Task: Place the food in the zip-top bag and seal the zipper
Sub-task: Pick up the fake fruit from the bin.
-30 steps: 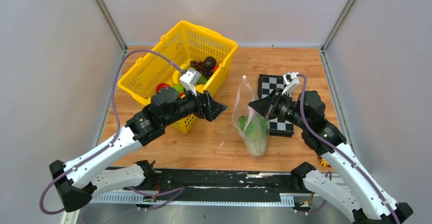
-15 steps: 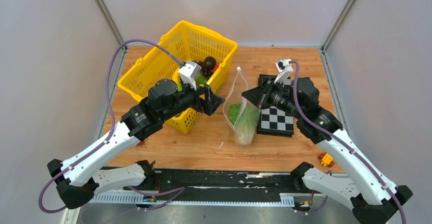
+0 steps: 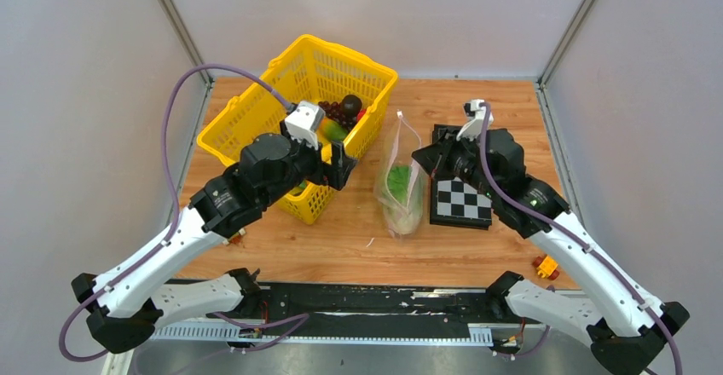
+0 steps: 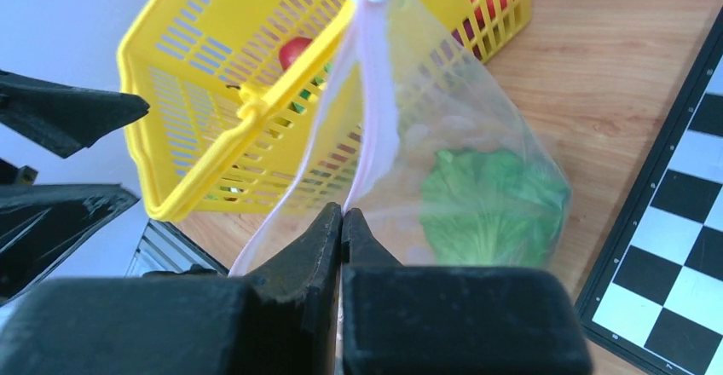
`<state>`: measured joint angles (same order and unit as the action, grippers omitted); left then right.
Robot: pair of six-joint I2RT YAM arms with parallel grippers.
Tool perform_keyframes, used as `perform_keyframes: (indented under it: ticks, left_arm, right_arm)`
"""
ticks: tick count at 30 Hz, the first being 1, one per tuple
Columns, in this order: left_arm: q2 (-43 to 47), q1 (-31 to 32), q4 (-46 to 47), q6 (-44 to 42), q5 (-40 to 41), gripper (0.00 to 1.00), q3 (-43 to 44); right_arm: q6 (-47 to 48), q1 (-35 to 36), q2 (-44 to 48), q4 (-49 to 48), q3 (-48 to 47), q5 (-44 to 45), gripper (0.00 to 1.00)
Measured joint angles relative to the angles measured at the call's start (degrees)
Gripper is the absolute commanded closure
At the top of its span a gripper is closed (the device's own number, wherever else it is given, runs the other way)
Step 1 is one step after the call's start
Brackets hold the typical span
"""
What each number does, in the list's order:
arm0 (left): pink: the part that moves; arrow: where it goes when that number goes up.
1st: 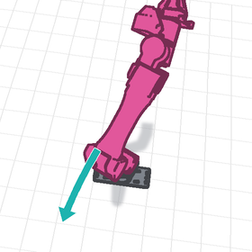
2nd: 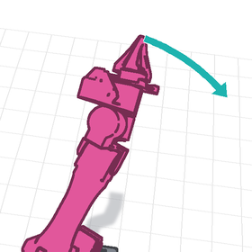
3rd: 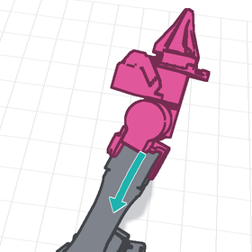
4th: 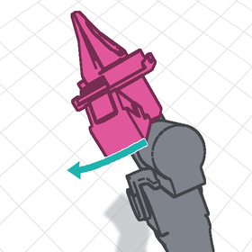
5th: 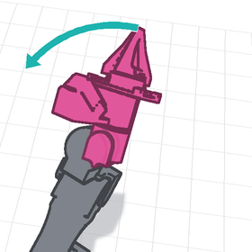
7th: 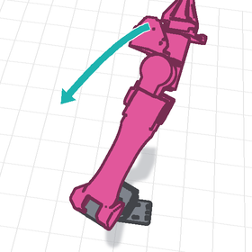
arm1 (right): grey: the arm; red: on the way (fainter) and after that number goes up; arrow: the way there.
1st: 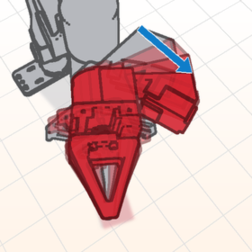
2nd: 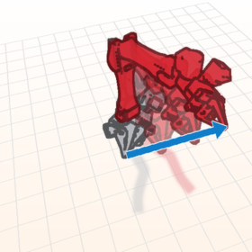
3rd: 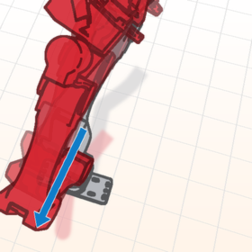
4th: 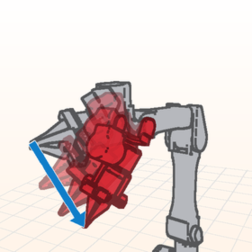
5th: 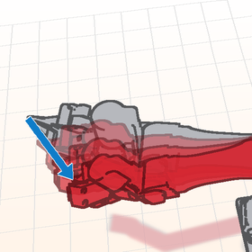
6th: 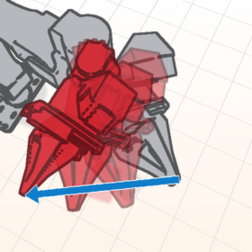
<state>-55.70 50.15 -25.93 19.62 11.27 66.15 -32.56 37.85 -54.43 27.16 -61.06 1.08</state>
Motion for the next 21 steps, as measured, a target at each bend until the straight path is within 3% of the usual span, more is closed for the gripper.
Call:
perform_keyframes:
  ticks: [11,21]
  left_arm:
    - [-1.4,-3.1,-6.1,-6.1,10.3,0.0,7.0]
    - [-11.5,-24.3,-6.5,-6.7,-3.8,0.0,6.4]
  right_arm:
    - [0.7,0.0,4.2,1.7,-3.1,0.6,1.0]
    - [-1.7,0.0,1.9,0.0,4.0,-3.1,1.0]
